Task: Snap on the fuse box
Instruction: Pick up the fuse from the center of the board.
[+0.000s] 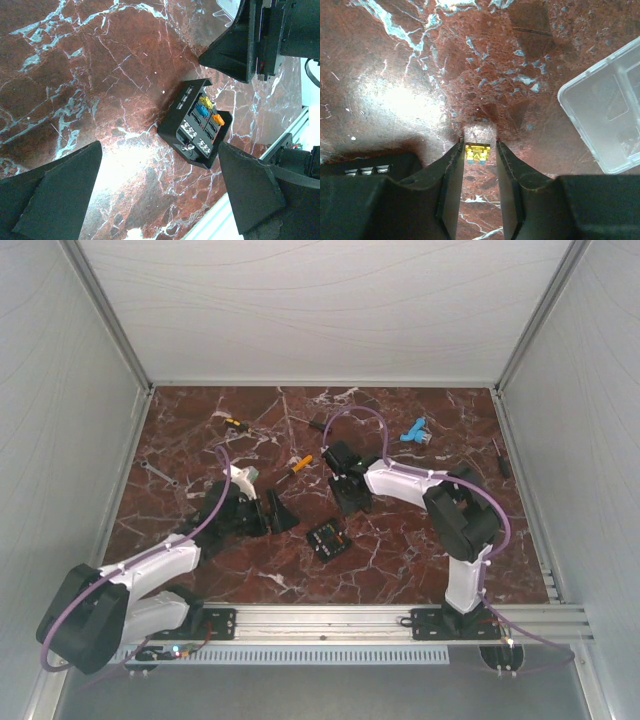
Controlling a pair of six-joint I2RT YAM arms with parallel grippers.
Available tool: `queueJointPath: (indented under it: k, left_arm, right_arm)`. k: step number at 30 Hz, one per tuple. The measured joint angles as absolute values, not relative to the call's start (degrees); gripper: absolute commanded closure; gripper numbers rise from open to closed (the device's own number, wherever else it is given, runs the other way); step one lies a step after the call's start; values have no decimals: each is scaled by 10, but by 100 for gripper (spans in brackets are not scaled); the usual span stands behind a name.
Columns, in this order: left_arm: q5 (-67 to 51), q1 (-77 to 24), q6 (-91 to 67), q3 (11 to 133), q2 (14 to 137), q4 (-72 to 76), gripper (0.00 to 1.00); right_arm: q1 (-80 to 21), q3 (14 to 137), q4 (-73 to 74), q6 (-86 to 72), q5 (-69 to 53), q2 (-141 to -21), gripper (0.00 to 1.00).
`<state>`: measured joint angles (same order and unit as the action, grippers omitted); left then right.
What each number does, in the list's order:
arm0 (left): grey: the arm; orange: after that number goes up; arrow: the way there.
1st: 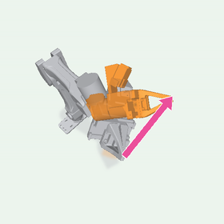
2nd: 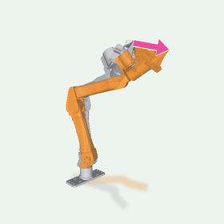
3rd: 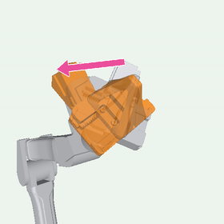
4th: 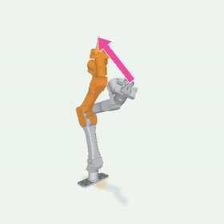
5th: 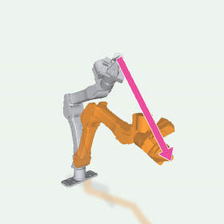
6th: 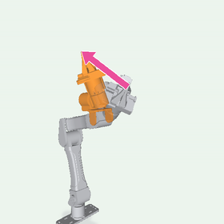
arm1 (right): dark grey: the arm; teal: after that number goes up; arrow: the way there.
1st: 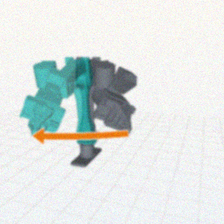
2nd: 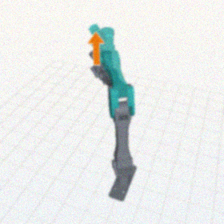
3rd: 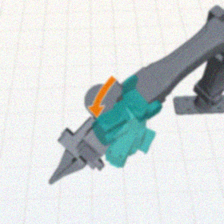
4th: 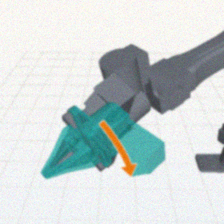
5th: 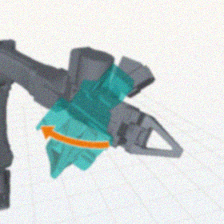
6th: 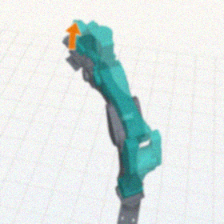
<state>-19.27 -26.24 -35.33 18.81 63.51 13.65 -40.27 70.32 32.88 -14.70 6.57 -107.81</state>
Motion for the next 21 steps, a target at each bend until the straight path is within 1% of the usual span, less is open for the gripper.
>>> queueJointPath:
  k: [12,21]
  left_arm:
    - [-205,-262,-353,188,646,137,1]
    - [-219,-262,-353,188,647,148,8]
  right_arm:
    - [-403,712,343,-152,58,-1084,77]
    - [-403,707,342,-164,60,-1080,83]
